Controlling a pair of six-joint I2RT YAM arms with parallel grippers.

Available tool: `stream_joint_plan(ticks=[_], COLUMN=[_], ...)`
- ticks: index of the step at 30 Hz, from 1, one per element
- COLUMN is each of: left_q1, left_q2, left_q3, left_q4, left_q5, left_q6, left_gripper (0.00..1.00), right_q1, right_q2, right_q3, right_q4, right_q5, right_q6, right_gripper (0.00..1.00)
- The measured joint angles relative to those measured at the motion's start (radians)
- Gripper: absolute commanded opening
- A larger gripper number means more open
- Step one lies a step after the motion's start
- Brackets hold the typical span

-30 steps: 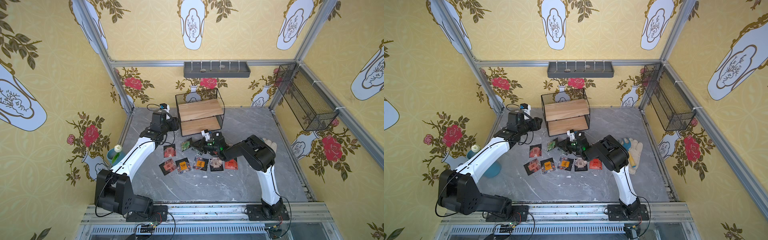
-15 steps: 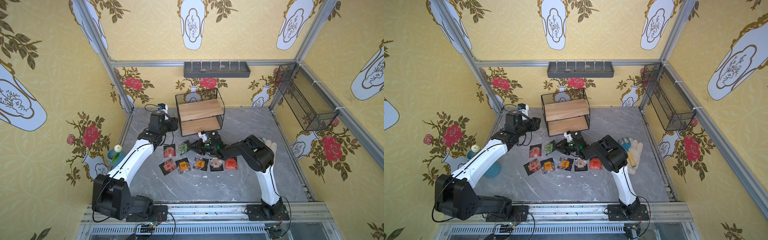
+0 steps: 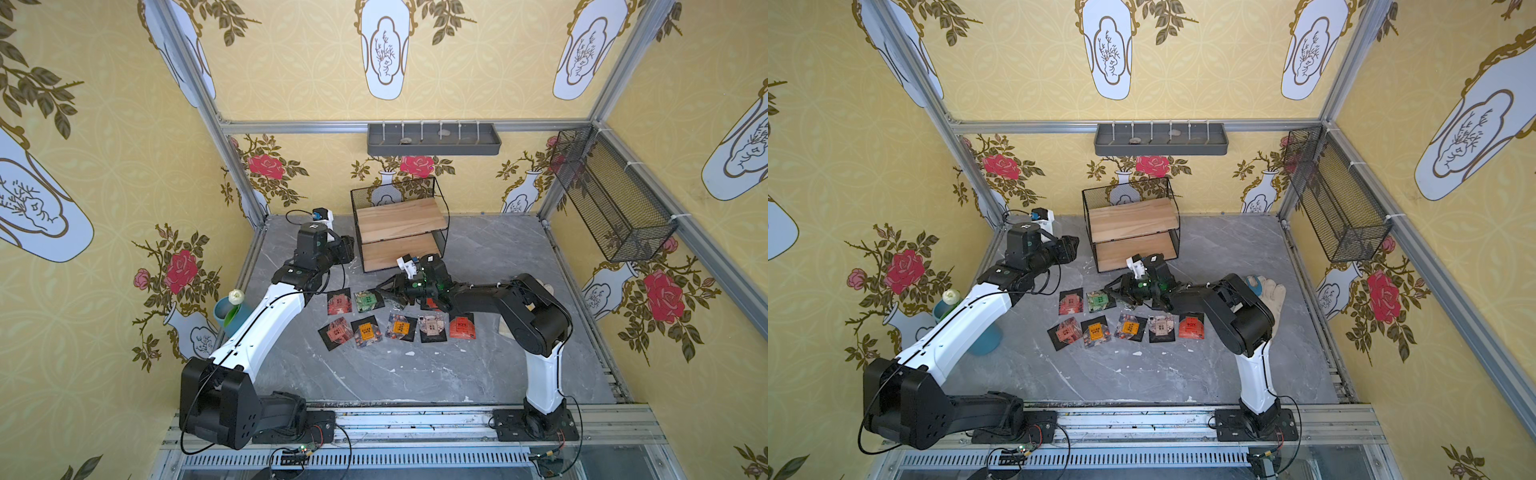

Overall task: Remove the tea bags from the shelf
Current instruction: Place the tea bag at the center of the board, then reset both arms

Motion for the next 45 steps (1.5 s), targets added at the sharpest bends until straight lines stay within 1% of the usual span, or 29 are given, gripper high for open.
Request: stream_joint_plan(ticks=[2,5,6,7,8,9,10,11,14,16,21,24,25,29,34,36,39,41,43,45], left_q1=[0.000,-0.001,-0.001,-0.001,-0.001,-0.001,-0.001,-0.002,-0.003,-0.006,-0.009,-0.009,-0.008,0.029,0.130,0.168,0.222,0.236,0.240,0.253], left_q2=[-0.008,-0.031,-0.039,-0.050,-0.061,-0.073,-0.087,-0.103,-0.153,-0.183,-0.216,-0.251,-0.264,-0.284,-0.253,-0.220,-0.154,-0.114,-0.103,-0.104], left_q3=[-0.007,-0.028,-0.037,-0.048,-0.060,-0.073,-0.087,-0.101,-0.145,-0.167,-0.220,-0.295,-0.328,-0.435,-0.550,-0.599,-0.679,-0.710,-0.732,-0.784], left_q4=[0.001,-0.008,-0.013,-0.017,-0.024,-0.034,-0.049,-0.063,-0.095,-0.117,-0.146,-0.123,-0.101,-0.013,0.162,0.249,0.398,0.480,0.572,0.702], left_q5=[0.000,0.001,0.004,0.010,0.016,0.021,0.021,0.021,0.020,0.015,-0.044,-0.119,-0.151,-0.280,-0.402,-0.425,-0.427,-0.429,-0.422,-0.411], left_q6=[-0.001,-0.008,-0.008,-0.008,-0.009,-0.013,-0.025,-0.025,-0.028,-0.041,-0.040,-0.014,0.005,0.108,0.216,0.247,0.272,0.291,0.323,0.330], left_gripper=[0.62,0.67,0.76,1.00,1.00,1.00,1.00,1.00,1.00,1.00,1.00,1.00,1.00,1.00,1.00,1.00,0.99,1.00,1.00,1.00], right_q1=[-0.002,-0.012,-0.018,-0.025,-0.034,-0.043,-0.055,-0.067,-0.121,-0.151,-0.218,-0.298,-0.338,-0.480,-0.570,-0.596,-0.630,-0.643,-0.652,-0.663], right_q2=[-0.025,-0.105,-0.148,-0.189,-0.231,-0.277,-0.326,-0.366,-0.496,-0.568,-0.731,-0.785,-0.798,-0.819,-0.784,-0.765,-0.743,-0.738,-0.731,-0.709], right_q3=[-0.002,-0.011,-0.016,-0.021,-0.030,-0.044,-0.062,-0.080,-0.138,-0.162,-0.234,-0.288,-0.309,-0.418,-0.545,-0.589,-0.664,-0.713,-0.751,-0.766], right_q4=[-0.031,-0.098,-0.129,-0.159,-0.188,-0.220,-0.251,-0.272,-0.354,-0.410,-0.492,-0.518,-0.522,-0.512,-0.486,-0.451,-0.378,-0.293,-0.210,-0.122], right_q5=[-0.002,0.003,0.020,0.041,0.067,0.098,0.124,0.146,0.261,0.340,0.575,0.748,0.811,0.997,1.118,1.157,1.201,1.217,1.214,1.218], right_q6=[-0.026,-0.100,-0.139,-0.177,-0.215,-0.256,-0.291,-0.320,-0.422,-0.467,-0.590,-0.649,-0.653,-0.676,-0.714,-0.726,-0.737,-0.751,-0.772,-0.808], right_gripper=[0.45,0.51,0.53,0.57,0.59,0.69,0.85,0.98,0.98,0.98,0.97,0.97,0.97,0.98,0.98,0.98,0.98,0.98,0.98,0.98])
